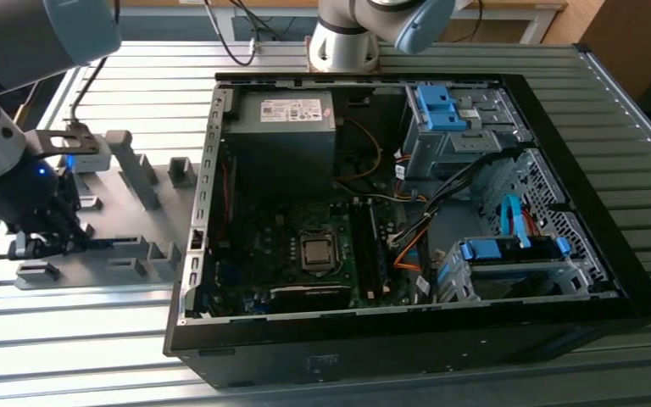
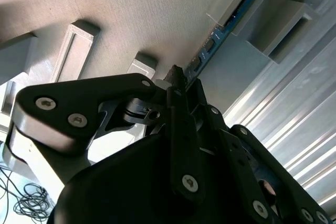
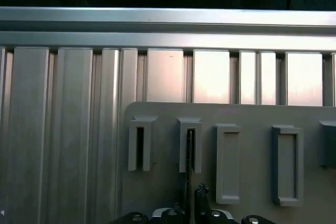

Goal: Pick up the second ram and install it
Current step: 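Pick up the second ram and move it above second insertion slot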

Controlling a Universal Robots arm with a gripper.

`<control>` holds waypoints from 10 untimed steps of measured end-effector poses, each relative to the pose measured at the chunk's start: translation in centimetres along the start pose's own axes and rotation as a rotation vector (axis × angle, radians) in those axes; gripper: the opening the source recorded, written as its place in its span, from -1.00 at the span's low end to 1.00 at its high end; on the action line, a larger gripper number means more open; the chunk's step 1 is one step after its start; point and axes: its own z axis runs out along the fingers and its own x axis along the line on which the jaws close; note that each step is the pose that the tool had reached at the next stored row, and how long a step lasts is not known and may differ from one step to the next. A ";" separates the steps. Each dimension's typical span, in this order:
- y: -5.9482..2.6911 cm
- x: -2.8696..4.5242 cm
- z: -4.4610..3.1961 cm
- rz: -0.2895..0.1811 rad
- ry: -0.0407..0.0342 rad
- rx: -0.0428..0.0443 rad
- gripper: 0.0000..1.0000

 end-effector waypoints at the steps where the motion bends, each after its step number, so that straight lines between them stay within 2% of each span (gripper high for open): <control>1: -0.01 -0.02 0.03 0.000 0.0001 -0.0001 -0.55; 10: -0.03 -0.12 0.44 0.000 0.0001 -0.0001 -0.55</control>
